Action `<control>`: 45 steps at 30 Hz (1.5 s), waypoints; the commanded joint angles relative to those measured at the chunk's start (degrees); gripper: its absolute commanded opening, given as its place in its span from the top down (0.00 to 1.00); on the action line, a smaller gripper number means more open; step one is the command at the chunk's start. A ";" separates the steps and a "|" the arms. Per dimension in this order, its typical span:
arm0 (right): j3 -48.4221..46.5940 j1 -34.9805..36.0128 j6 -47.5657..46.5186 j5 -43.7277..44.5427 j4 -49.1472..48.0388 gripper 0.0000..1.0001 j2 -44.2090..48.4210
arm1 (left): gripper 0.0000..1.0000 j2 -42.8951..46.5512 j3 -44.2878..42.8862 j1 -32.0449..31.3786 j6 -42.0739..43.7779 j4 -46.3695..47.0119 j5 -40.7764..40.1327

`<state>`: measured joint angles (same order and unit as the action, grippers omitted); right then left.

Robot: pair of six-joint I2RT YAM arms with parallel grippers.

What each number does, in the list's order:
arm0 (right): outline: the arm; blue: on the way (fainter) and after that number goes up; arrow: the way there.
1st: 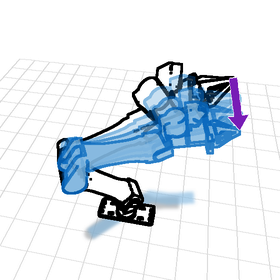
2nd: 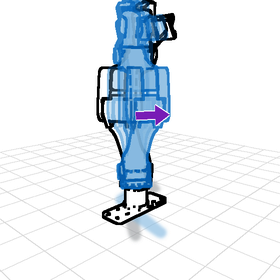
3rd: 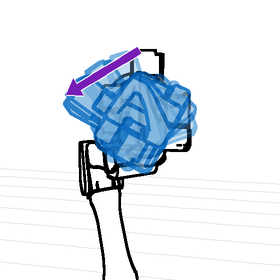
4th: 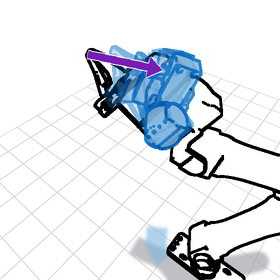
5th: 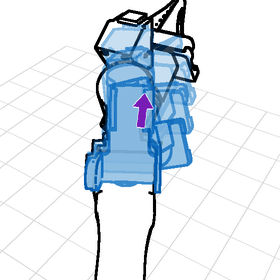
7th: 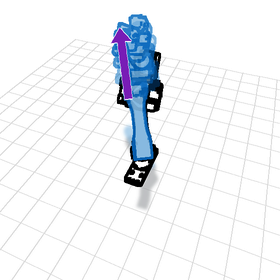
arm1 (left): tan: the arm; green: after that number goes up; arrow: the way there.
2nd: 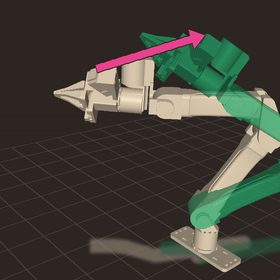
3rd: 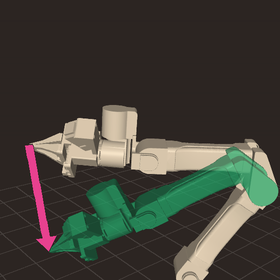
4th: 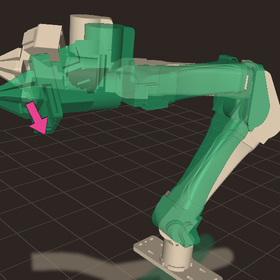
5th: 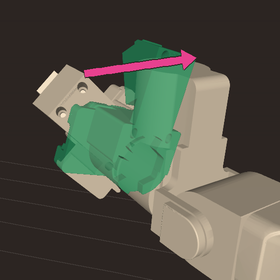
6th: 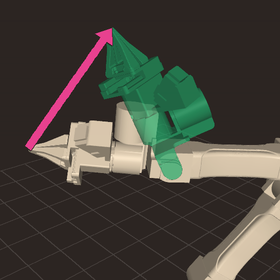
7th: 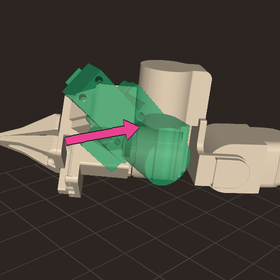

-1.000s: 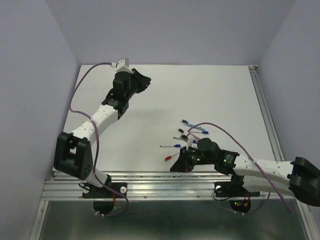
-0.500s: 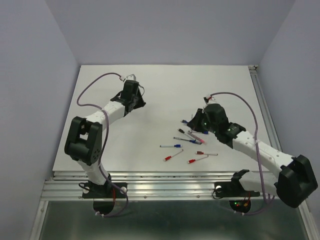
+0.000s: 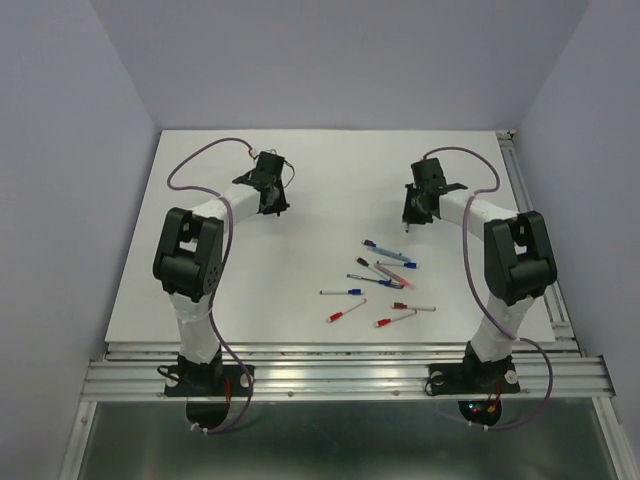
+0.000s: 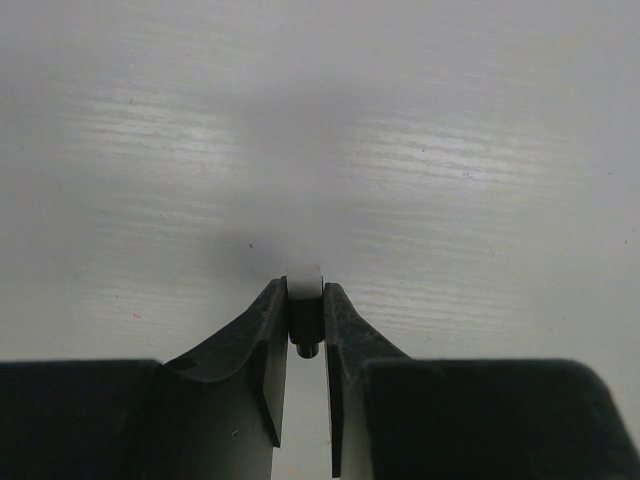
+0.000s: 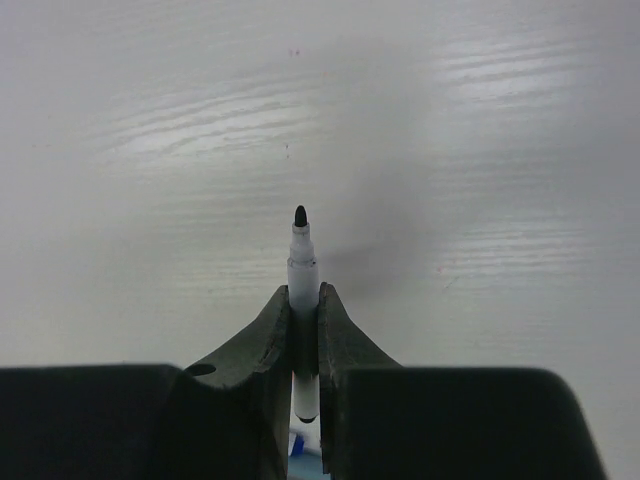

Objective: Open the pen caps

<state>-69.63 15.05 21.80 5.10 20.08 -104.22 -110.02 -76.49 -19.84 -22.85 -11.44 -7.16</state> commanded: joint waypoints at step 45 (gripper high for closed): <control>-3.33 -1.07 -3.44 -6.32 6.64 0.00 16.49 | 0.01 14.11 -0.61 0.50 -0.96 -1.67 7.61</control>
<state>-75.70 13.93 17.58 2.72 27.90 -93.56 -104.51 -82.17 -19.75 -22.37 -16.64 0.91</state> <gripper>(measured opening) 0.998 0.978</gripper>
